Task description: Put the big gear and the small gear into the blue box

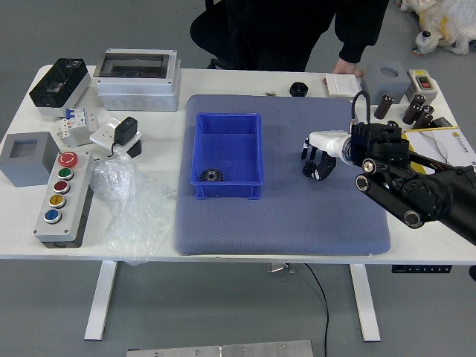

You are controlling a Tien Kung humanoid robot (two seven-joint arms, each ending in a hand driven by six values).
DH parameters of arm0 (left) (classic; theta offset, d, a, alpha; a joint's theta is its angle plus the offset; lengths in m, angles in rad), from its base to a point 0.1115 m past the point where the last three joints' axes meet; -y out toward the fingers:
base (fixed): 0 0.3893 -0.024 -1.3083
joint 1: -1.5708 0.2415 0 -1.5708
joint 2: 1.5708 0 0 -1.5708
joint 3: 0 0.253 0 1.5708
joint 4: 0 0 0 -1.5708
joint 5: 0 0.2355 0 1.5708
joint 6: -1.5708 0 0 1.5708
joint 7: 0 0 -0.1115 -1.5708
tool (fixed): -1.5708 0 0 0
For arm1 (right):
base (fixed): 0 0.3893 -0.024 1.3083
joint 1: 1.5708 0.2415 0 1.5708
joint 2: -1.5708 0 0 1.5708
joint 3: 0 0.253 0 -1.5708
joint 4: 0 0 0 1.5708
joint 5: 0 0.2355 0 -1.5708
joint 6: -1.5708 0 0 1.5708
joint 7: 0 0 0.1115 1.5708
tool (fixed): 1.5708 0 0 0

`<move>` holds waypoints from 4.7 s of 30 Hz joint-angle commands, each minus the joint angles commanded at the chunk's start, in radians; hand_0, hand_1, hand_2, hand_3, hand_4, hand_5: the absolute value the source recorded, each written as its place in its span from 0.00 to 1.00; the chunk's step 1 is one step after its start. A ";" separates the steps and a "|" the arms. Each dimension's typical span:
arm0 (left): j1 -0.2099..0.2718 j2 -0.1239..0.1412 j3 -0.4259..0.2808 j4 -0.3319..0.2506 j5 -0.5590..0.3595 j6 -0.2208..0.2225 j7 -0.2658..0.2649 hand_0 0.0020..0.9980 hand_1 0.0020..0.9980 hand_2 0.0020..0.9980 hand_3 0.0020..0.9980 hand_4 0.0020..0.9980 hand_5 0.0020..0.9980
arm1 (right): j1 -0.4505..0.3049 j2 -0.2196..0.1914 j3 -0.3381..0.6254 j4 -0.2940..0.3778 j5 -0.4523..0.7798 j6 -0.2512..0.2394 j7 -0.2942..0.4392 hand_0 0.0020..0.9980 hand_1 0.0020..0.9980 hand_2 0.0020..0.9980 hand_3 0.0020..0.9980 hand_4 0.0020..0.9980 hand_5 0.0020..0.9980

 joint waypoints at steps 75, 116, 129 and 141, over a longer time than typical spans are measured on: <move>0.010 -0.005 -0.002 0.000 0.000 -0.001 0.000 0.86 0.83 0.83 0.78 0.60 0.37 | -0.017 -0.026 0.063 0.049 -0.068 -0.073 0.000 0.50 0.36 0.47 0.60 0.57 0.03; 0.020 0.013 0.016 0.001 -0.005 -0.004 0.002 0.86 0.83 0.83 0.78 0.60 0.37 | 0.143 0.047 0.026 0.173 -0.124 -0.013 -0.046 0.50 0.37 0.47 0.61 0.54 0.05; 0.010 0.013 0.028 0.001 -0.010 -0.005 0.003 0.86 0.83 0.83 0.78 0.60 0.37 | 0.161 0.135 0.017 0.140 -0.108 -0.025 -0.042 0.50 0.37 0.47 0.60 0.55 0.07; 0.000 0.006 0.041 0.001 -0.019 -0.006 0.004 0.86 0.83 0.83 0.78 0.60 0.37 | 0.162 0.192 0.021 0.109 -0.092 -0.042 -0.038 0.49 0.37 0.47 0.60 0.55 0.08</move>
